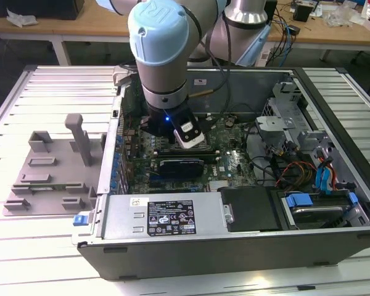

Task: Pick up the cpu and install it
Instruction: 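Install the second cpu locking lever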

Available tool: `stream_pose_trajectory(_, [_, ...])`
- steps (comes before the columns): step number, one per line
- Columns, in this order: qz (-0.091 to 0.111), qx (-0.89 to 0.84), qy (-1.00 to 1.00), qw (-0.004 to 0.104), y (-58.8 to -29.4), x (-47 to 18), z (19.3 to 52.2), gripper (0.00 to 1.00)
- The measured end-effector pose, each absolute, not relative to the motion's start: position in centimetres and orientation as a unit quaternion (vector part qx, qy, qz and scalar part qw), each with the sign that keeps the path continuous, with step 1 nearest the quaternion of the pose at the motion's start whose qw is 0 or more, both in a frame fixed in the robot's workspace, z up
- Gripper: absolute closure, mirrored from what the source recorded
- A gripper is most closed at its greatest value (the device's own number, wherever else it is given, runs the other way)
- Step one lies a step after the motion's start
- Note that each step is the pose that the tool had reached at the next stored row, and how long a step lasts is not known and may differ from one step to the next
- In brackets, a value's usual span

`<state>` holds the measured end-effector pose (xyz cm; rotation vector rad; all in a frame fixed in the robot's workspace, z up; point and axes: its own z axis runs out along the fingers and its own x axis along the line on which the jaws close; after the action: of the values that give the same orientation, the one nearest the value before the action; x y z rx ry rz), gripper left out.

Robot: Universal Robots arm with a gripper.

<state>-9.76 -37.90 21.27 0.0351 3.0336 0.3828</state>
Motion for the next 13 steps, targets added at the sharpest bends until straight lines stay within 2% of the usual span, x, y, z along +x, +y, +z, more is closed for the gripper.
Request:
stream_pose_trajectory(11, [0.119, 0.012, 0.992, 0.036, -36.6, -5.1, 21.3, 0.89])
stream_pose_trajectory(13, [0.112, 0.012, 0.993, 0.036, -35.8, -5.0, 21.7, 0.89])
